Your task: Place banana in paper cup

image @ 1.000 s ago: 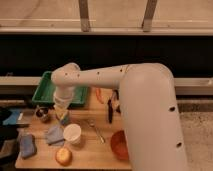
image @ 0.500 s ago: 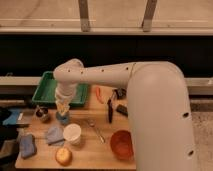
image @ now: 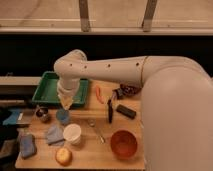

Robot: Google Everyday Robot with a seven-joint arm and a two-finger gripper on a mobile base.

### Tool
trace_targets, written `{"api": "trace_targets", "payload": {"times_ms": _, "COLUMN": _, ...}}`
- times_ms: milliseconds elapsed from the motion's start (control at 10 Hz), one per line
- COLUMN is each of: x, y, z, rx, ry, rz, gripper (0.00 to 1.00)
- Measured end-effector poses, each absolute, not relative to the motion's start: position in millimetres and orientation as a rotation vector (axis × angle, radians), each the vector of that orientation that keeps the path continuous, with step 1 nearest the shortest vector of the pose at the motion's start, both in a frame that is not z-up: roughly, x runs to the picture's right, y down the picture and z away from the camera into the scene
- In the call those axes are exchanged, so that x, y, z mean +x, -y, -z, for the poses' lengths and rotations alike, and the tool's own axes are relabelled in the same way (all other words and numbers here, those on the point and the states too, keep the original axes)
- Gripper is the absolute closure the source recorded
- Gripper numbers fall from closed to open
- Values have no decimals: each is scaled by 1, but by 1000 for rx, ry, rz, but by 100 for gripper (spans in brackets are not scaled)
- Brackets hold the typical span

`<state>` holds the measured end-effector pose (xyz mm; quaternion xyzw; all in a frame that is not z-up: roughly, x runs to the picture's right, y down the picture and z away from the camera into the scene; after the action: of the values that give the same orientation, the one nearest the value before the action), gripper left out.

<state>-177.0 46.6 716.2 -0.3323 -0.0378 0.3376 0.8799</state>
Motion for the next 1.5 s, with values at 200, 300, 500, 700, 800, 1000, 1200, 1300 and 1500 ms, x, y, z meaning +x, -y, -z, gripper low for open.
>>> {"api": "trace_targets", "payload": {"times_ms": 200, "x": -157, "y": -41, "z": -700, "rx": -659, "ry": 71, "rz": -730, "gripper": 100}}
{"api": "trace_targets", "payload": {"times_ms": 300, "x": -146, "y": -44, "z": -694, "rx": -656, "ry": 69, "rz": -748, "gripper": 100}}
{"api": "trace_targets", "payload": {"times_ms": 500, "x": -123, "y": -53, "z": -682, "rx": -663, "ry": 62, "rz": -789, "gripper": 100}}
{"api": "trace_targets", "payload": {"times_ms": 700, "x": -106, "y": -71, "z": -664, "rx": -681, "ry": 34, "rz": -829, "gripper": 100}}
{"api": "trace_targets", "payload": {"times_ms": 800, "x": -105, "y": -78, "z": -656, "rx": -688, "ry": 21, "rz": -836, "gripper": 100}}
{"api": "trace_targets", "payload": {"times_ms": 1000, "x": -111, "y": -93, "z": -640, "rx": -702, "ry": 4, "rz": -840, "gripper": 100}}
{"api": "trace_targets", "payload": {"times_ms": 1200, "x": -117, "y": -105, "z": -629, "rx": -717, "ry": -6, "rz": -839, "gripper": 100}}
{"api": "trace_targets", "payload": {"times_ms": 1300, "x": -121, "y": -112, "z": -625, "rx": -732, "ry": -5, "rz": -841, "gripper": 100}}
{"api": "trace_targets", "payload": {"times_ms": 1500, "x": -125, "y": -122, "z": -624, "rx": -762, "ry": -3, "rz": -847, "gripper": 100}}
